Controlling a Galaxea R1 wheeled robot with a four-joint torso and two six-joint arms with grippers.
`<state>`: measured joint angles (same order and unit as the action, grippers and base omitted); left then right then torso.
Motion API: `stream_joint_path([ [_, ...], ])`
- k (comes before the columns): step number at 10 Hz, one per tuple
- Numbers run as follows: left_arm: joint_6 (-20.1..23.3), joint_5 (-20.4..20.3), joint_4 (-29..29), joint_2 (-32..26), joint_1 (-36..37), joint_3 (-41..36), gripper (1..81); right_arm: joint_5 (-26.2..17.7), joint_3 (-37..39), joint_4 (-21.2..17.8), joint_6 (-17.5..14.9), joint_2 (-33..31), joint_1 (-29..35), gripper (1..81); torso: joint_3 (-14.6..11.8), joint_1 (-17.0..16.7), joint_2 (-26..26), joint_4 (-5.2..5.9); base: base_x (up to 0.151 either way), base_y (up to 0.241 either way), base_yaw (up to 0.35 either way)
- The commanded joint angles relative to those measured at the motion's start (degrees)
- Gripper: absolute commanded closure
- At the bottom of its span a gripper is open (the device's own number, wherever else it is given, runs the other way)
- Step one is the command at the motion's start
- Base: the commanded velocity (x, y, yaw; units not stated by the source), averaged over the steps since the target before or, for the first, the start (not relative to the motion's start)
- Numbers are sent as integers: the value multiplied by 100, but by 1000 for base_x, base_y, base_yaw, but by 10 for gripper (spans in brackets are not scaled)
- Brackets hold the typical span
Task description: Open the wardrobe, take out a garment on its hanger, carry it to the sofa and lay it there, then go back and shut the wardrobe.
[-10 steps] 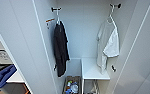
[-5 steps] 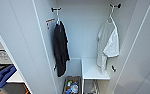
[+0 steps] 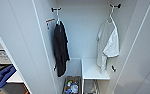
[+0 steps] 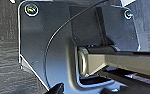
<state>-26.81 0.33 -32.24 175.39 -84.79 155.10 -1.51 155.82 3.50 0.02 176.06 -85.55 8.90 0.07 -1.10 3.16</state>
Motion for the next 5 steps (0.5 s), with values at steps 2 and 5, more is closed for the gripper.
stream_joint_path([
  [2, -18, 582, -45, 120, 168, -50, 10, -332, -44, -69, -20, 108, 130, 10, 0, 0, 0, 0, 0, 0, 0],
  [5, -26, 556, -36, 137, 186, -59, 10, -350, -79, -95, -11, 134, 148, 10, 0, 0, 0, 0, 0, 0, 0],
])
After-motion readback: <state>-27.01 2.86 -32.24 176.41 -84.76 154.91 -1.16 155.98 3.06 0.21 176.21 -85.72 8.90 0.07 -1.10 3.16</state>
